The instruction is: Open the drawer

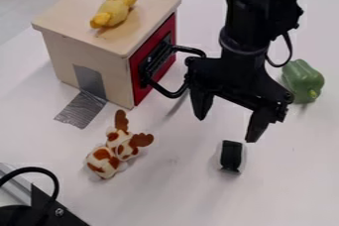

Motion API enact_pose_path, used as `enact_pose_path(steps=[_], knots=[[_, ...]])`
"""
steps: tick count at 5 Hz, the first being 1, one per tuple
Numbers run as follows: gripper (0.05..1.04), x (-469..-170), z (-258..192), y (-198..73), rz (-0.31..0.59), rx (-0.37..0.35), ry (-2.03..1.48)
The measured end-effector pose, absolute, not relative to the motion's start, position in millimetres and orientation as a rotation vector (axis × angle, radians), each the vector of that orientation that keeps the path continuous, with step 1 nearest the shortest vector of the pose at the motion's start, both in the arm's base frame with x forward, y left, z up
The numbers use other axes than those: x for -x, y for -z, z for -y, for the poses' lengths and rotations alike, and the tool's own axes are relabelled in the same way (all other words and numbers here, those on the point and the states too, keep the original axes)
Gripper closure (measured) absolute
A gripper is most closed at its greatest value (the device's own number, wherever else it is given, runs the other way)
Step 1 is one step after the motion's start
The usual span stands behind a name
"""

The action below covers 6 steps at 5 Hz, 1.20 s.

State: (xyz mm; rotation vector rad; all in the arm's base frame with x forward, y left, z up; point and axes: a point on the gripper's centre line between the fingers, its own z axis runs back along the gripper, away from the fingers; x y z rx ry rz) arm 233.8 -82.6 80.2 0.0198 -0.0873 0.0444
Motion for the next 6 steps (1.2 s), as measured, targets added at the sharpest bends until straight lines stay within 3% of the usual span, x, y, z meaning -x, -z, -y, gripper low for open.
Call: enact_pose_path(steps=[1,3,4,6], knots=[[0.083,-231,82,-75,0.065,-0.026,-0.045],[0.083,-282,29,-71,0.076,0.013,-0.193],[0.083,-305,0,-68,0.092,-0.015,-0.236],[0.088,-334,-2,-36,0.064,0.004,-0.193]])
